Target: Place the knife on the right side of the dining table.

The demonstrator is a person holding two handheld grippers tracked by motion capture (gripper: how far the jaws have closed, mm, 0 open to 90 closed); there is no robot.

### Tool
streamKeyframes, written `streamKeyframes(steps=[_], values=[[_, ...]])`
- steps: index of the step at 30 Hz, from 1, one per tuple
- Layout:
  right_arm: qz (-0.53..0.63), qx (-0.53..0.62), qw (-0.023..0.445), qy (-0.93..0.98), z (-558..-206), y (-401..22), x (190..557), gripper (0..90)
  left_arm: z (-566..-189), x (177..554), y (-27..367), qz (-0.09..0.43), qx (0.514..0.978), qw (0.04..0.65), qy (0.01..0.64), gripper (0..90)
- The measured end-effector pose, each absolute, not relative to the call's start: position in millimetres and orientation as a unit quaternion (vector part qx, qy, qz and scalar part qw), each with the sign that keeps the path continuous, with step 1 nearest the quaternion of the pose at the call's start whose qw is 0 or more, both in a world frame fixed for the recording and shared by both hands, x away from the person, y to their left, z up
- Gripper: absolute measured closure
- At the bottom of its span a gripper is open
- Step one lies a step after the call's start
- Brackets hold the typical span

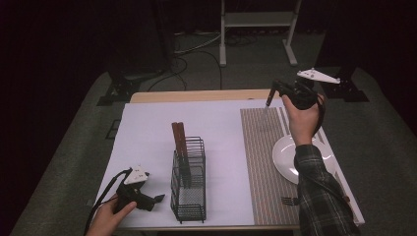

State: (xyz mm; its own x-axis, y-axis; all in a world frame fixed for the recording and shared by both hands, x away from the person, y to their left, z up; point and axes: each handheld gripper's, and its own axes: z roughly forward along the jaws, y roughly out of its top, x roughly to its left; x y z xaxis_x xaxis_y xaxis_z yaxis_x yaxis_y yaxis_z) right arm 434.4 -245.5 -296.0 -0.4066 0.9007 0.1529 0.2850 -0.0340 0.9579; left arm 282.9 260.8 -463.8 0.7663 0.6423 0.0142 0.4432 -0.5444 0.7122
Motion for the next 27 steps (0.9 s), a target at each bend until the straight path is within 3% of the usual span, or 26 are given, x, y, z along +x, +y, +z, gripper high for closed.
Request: streamKeyframes(steps=[27], values=[[0.522, 0.508, 0.285, 0.623, -332.2, -264.8, 448.9, 79.3, -463.9, 282.8, 260.8, 0.138, 0.868, 0.361, 0.313, 0.0]])
